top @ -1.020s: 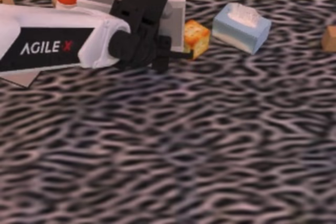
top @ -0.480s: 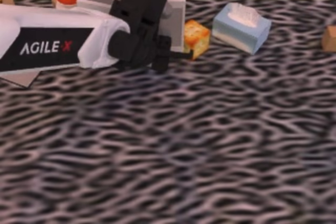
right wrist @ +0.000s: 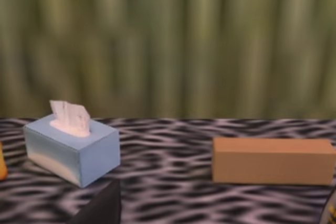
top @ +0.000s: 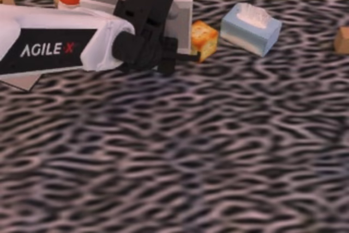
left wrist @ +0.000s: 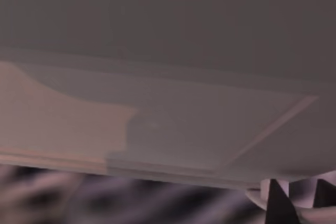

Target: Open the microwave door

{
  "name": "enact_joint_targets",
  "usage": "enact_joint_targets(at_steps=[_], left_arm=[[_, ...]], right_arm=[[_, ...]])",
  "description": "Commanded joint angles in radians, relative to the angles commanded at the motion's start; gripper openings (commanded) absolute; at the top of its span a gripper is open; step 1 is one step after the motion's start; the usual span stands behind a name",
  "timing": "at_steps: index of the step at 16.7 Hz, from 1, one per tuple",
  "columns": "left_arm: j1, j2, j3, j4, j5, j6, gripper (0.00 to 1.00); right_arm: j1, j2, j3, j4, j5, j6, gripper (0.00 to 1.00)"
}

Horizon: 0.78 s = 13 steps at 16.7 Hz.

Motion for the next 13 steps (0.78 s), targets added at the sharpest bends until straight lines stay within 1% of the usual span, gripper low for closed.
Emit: enact_joint_targets(at_steps=[4,6,13], left_arm=[[0.0,0.0,0.0,0.0,0.0,0.0,0.0],[-0.007,0.002,0.0,0.0,0.009,-0.003,0.0],[0.017,-0.04,-0.061,0.03,0.053,0.064,0.0]], right_arm=[[0.0,0.0,0.0,0.0,0.0,0.0,1.0],[0.0,0.0,0.0,0.0,0.0,0.0,1.0],[0.0,0.0,0.0,0.0,0.0,0.0,1.0]])
